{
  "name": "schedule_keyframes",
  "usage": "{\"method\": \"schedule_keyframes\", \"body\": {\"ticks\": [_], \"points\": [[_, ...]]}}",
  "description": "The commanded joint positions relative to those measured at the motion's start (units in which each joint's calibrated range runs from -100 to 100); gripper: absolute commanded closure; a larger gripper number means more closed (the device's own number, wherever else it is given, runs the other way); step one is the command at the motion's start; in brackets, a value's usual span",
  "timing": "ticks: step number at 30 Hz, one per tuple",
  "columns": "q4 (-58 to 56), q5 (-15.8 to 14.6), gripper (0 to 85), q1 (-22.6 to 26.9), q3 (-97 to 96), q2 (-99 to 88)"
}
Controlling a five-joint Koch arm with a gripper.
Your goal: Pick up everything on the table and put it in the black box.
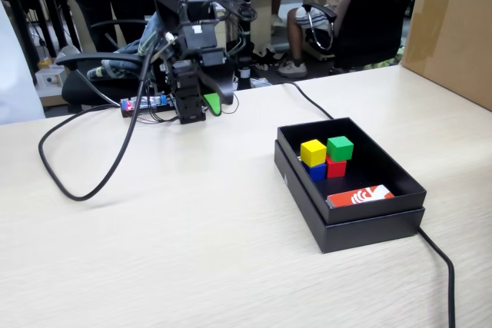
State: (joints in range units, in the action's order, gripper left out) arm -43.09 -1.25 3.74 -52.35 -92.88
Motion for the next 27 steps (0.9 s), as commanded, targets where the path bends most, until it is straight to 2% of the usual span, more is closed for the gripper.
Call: {"method": "schedule_keyframes", "body": {"ticks": [1, 7, 12, 16, 27], "points": [[7.0, 0.0, 38.7, -0.8, -2.0, -6.1], [13.4, 0.0, 35.5, -3.2, -14.2, -7.1], [28.6, 1.2, 36.3, -3.7, -29.0, -7.1], [33.9, 1.6, 37.1, -3.4, -34.0, -7.1], [39.8, 1.8, 37.1, -2.2, -43.6, -7.1]]}}
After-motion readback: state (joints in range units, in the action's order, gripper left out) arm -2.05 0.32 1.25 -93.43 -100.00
